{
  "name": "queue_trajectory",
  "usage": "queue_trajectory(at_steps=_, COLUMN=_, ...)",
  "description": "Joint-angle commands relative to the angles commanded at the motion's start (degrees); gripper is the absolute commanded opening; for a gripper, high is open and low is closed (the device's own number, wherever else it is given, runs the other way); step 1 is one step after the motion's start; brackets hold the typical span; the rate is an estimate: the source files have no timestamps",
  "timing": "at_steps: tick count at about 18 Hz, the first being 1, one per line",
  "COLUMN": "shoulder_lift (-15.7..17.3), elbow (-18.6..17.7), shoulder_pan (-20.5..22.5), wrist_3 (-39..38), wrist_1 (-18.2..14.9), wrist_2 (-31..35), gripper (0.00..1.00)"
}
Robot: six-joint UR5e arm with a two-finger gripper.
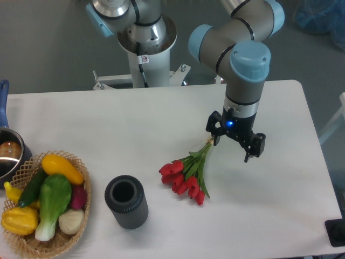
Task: Pick up the flowers from the table
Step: 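Lower the open gripper down onto the red tulip stems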
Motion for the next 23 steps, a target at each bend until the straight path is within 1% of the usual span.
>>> queue_trajectory(at_steps=5, shoulder_lift=0.26, elbow=-0.18, shoulder_pan=-0.44, wrist_3=-0.09, wrist_1=0.26, wrist_2=0.19, gripper=1.0)
queue_trajectory(at_steps=7, shoulder_lift=0.35, elbow=-0.96, shoulder_pan=-0.7, wrist_3=-0.79, wrist_1=0.18, wrist_2=0.27, gripper=1.0)
queue_trajectory(at_steps=9, shoulder_lift=1.84, elbow=-4.73, shoulder_pan=-0.7, wrist_3=-0.79, wrist_1=0.7, wrist_2=0.19, gripper=1.0)
queue_trajectory(at_steps=11, shoulder_lift=2.63, elbow=-8.33, shoulder_pan=-0.79, wrist_3=-0.96, wrist_1=2.45, wrist_2=-0.25, gripper=1.0)
queue_trajectory(at_steps=13, shoulder_lift=3.08, elbow=-10.36, shoulder_pan=-1.75, wrist_3=-1.14, wrist_1=4.74, wrist_2=-0.25, gripper=1.0)
queue_trajectory(at_steps=15, shoulder_lift=3.34, elbow=-10.9, shoulder_pan=-2.81, wrist_3=-1.93, wrist_1=4.92, wrist_2=-0.25, gripper=1.0)
queue_trajectory(at_steps=17, shoulder_lift=3.25, elbow=-10.81, shoulder_pan=-3.34, wrist_3=-5.26, wrist_1=5.18, wrist_2=0.1, gripper=1.0)
queue_trajectory(at_steps=20, shoulder_lift=2.03, elbow=-10.28, shoulder_pan=-4.48, wrist_3=-8.26, wrist_1=5.27, wrist_2=0.36, gripper=1.0)
queue_trajectory(at_steps=23, shoulder_lift=0.54, elbow=-9.59, shoulder_pan=-5.71, wrist_3=-8.09, wrist_1=5.36, wrist_2=0.36, gripper=1.0)
